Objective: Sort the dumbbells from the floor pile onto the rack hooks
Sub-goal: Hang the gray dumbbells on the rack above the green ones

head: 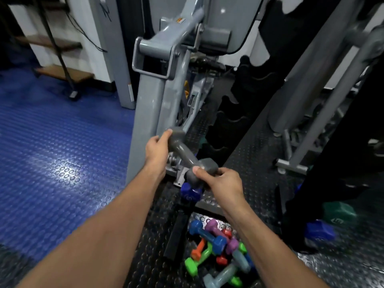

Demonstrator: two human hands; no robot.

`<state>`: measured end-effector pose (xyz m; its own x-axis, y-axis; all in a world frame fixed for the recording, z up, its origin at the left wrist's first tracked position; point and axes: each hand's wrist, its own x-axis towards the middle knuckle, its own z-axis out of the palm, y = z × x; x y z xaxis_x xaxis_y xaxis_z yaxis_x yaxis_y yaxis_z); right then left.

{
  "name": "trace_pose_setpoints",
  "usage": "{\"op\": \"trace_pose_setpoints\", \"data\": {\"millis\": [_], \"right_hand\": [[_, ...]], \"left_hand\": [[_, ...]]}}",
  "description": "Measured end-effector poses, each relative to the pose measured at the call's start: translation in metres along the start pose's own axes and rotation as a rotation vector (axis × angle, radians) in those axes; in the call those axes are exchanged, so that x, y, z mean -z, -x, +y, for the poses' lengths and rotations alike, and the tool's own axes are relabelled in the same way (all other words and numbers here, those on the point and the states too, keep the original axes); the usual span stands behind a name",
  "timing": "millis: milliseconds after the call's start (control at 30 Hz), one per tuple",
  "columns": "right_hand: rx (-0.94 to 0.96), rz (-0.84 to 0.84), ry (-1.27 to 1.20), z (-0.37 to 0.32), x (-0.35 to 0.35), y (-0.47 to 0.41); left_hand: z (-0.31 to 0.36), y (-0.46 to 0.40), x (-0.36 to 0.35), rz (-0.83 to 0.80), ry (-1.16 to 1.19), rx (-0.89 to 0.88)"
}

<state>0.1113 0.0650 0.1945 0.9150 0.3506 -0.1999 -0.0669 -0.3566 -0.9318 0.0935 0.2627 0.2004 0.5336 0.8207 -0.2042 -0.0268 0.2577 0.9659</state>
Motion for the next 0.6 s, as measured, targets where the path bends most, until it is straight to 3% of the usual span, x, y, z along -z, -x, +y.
{"op": "trace_pose_setpoints", "data": {"millis": [267, 600], "right_hand": [[-0.082, 0.089, -0.185, -0.020, -0.010, -0.029], [-0.270, 0.012, -0.576, -0.040, -0.021, -0.041]], "left_hand": [[0.031, -0.036, -0.057, -0.232, -0.029, -0.039], [0.053, -0.060, -0.100, -0.379, -0.088, -0.067]]}}
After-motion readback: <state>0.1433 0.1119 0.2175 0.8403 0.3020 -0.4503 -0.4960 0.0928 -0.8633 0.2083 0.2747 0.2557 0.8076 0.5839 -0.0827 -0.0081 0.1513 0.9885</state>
